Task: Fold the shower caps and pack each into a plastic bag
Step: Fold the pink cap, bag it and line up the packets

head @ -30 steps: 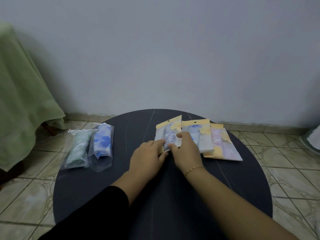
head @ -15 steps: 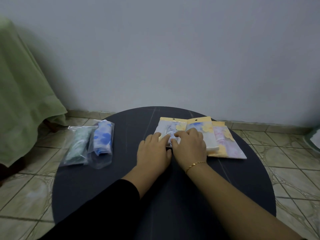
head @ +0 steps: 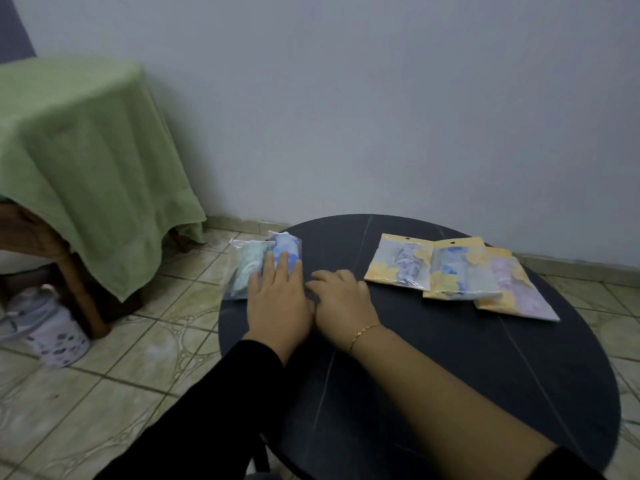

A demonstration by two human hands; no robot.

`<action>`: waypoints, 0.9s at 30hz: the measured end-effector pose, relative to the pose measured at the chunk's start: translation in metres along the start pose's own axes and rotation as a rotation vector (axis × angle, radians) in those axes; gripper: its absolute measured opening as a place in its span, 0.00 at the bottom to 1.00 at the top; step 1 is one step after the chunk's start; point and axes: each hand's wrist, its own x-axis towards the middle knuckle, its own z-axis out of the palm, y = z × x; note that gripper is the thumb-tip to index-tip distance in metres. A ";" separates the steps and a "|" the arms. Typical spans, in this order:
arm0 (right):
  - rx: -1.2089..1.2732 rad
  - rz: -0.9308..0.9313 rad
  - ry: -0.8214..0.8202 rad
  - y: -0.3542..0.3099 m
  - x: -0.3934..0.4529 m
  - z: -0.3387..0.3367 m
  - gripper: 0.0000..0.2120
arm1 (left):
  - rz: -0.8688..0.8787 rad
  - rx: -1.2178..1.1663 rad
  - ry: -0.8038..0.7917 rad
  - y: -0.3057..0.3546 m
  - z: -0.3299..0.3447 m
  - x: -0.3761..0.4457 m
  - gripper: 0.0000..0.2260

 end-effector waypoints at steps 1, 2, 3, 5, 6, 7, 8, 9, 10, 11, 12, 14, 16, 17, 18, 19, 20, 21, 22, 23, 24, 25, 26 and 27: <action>-0.028 -0.055 -0.046 -0.004 0.002 0.005 0.21 | -0.017 0.009 -0.025 -0.007 0.002 0.001 0.26; -0.060 -0.102 -0.093 -0.007 0.003 0.009 0.24 | -0.023 0.015 -0.063 -0.013 0.003 0.001 0.25; -0.087 -0.132 -0.138 -0.008 0.005 0.012 0.26 | -0.018 0.017 -0.101 -0.018 0.006 0.003 0.24; -0.105 -0.147 -0.229 -0.008 0.006 0.016 0.29 | 0.003 0.015 -0.147 -0.025 0.007 0.004 0.23; -0.095 -0.139 -0.268 -0.006 0.007 0.016 0.29 | 0.011 0.012 -0.152 -0.027 0.007 0.005 0.23; -0.083 -0.126 -0.291 -0.004 0.006 0.016 0.29 | 0.019 0.004 -0.151 -0.027 0.005 0.005 0.23; -0.077 -0.114 -0.297 -0.001 0.005 0.015 0.29 | 0.029 -0.004 -0.150 -0.026 0.004 0.006 0.24; -0.083 -0.110 -0.293 0.002 0.004 0.014 0.29 | 0.047 -0.010 -0.149 -0.025 0.003 0.006 0.24; -0.101 -0.111 -0.288 0.006 0.001 0.012 0.28 | 0.076 -0.018 -0.150 -0.023 0.001 0.006 0.25; -0.125 -0.114 -0.278 0.011 -0.002 0.010 0.27 | 0.113 -0.027 -0.154 -0.021 -0.002 0.004 0.25; -0.146 -0.117 -0.268 0.017 -0.007 0.008 0.27 | 0.156 -0.036 -0.163 -0.019 -0.002 0.002 0.26; -0.161 -0.127 -0.250 0.031 -0.019 -0.001 0.26 | 0.248 -0.064 -0.192 -0.019 -0.002 -0.005 0.28; -0.161 -0.138 -0.254 0.044 -0.037 -0.012 0.25 | 0.346 -0.093 -0.213 -0.021 -0.001 -0.013 0.29; -0.163 -0.155 -0.254 0.049 -0.046 -0.018 0.24 | 0.393 -0.097 -0.209 -0.022 0.001 -0.018 0.29; -0.162 -0.177 -0.255 0.053 -0.056 -0.022 0.24 | 0.436 -0.093 -0.196 -0.023 0.004 -0.023 0.30; -0.158 -0.195 -0.254 0.057 -0.066 -0.026 0.24 | 0.475 -0.087 -0.185 -0.022 0.006 -0.027 0.31; -0.143 -0.208 -0.249 0.059 -0.076 -0.028 0.24 | 0.501 -0.090 -0.173 -0.021 0.010 -0.030 0.31; -0.114 -0.222 -0.233 0.061 -0.084 -0.028 0.24 | 0.512 -0.108 -0.155 -0.018 0.013 -0.032 0.31; -0.075 -0.231 -0.212 0.063 -0.090 -0.026 0.24 | 0.527 -0.126 -0.136 -0.015 0.015 -0.033 0.31; -0.023 -0.234 -0.181 0.065 -0.095 -0.023 0.24 | 0.561 -0.125 -0.115 -0.012 0.015 -0.032 0.30; 0.040 -0.235 -0.139 0.066 -0.098 -0.021 0.24 | 0.596 -0.120 -0.081 -0.008 0.016 -0.031 0.29; 0.090 -0.234 -0.093 0.068 -0.099 -0.019 0.25 | 0.625 -0.108 -0.040 -0.005 0.018 -0.030 0.26; 0.103 -0.233 -0.026 0.073 -0.098 -0.017 0.26 | 0.645 -0.102 -0.010 -0.001 0.018 -0.028 0.24; 0.092 -0.222 0.046 0.078 -0.096 -0.016 0.27 | 0.660 -0.102 0.004 0.002 0.018 -0.027 0.22</action>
